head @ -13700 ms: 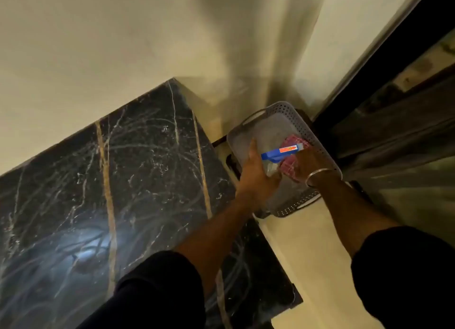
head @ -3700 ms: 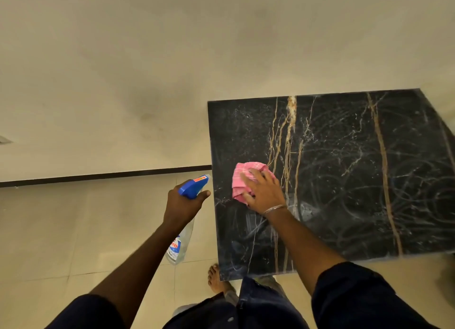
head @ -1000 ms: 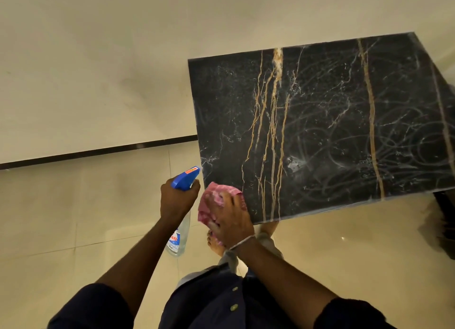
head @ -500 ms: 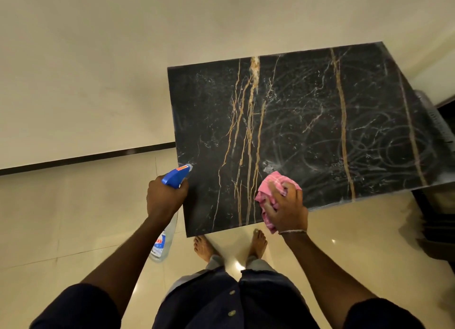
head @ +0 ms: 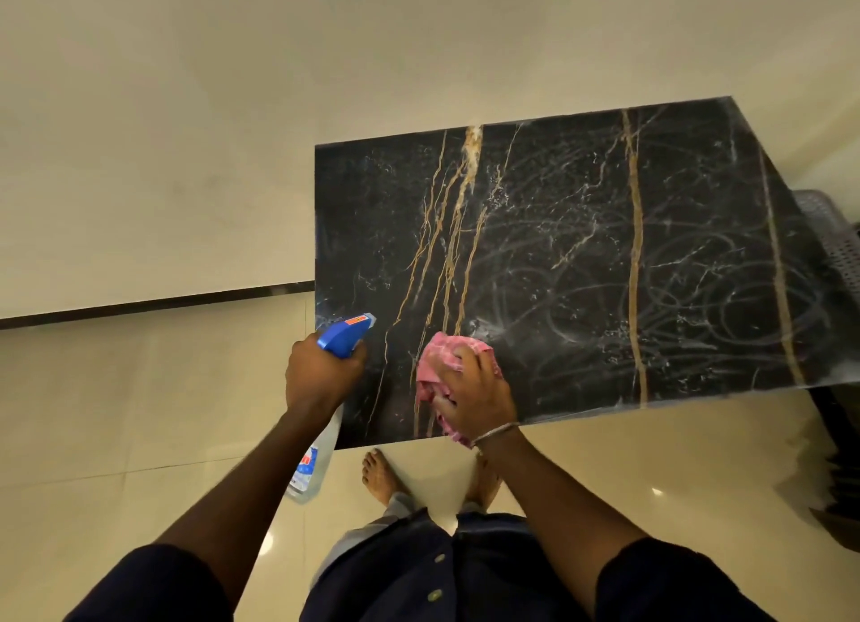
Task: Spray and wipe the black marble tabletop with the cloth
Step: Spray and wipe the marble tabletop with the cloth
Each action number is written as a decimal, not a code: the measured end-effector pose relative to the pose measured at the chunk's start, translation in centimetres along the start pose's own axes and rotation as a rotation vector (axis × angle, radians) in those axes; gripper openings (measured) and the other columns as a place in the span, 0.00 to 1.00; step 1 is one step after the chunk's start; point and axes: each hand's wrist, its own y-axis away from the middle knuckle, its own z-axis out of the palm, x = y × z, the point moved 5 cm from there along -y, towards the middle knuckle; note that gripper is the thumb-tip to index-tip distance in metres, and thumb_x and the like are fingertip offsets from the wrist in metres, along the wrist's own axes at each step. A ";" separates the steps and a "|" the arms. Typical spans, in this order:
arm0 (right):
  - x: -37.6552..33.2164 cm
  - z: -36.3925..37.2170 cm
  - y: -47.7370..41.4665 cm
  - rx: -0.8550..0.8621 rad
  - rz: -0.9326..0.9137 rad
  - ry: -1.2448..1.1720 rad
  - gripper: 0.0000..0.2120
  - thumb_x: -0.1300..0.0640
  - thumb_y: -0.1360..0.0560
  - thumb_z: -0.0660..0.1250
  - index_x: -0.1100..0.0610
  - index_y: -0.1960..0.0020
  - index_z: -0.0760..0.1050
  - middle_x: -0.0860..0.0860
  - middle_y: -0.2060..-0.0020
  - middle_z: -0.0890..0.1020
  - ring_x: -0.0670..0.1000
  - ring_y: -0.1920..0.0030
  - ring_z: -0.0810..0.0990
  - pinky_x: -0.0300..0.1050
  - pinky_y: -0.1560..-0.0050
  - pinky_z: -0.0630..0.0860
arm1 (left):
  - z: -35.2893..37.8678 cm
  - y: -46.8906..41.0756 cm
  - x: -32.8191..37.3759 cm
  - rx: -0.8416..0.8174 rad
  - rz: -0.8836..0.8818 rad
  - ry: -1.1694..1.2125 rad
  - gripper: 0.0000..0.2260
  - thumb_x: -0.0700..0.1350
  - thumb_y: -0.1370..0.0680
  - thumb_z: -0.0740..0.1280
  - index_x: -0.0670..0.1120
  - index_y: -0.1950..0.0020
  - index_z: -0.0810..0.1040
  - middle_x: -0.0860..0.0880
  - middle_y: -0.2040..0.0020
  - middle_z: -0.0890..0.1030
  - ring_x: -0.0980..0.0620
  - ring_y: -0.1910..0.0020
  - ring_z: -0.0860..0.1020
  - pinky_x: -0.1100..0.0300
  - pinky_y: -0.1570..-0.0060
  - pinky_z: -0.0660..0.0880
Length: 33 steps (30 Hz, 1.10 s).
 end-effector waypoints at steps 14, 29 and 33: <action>0.6 -1.4 -3.7 0.043 0.096 -0.018 0.25 0.40 0.25 0.64 0.48 0.31 0.69 0.58 0.33 0.71 0.62 0.36 0.70 0.58 0.40 0.73 | 1.4 -0.5 2.9 -0.042 0.018 -0.070 0.10 0.47 0.26 0.72 0.44 0.51 0.76 0.49 0.66 0.76 0.53 0.69 0.74 0.66 0.69 0.69; 6.4 -2.3 -5.9 0.062 0.483 -0.029 0.25 0.45 0.26 0.65 0.49 0.30 0.72 0.56 0.32 0.71 0.62 0.37 0.69 0.55 0.45 0.75 | 0.6 -7.5 3.5 -0.127 0.112 -0.147 0.11 0.49 0.27 0.72 0.46 0.50 0.77 0.49 0.64 0.78 0.54 0.67 0.76 0.64 0.65 0.70; 0.8 -1.2 -8.2 0.076 0.338 -0.064 0.25 0.46 0.28 0.67 0.49 0.32 0.73 0.56 0.34 0.72 0.62 0.38 0.70 0.57 0.44 0.75 | 0.6 -8.0 3.2 -0.159 0.133 -0.161 0.10 0.49 0.27 0.71 0.47 0.50 0.76 0.49 0.63 0.77 0.55 0.66 0.76 0.64 0.64 0.70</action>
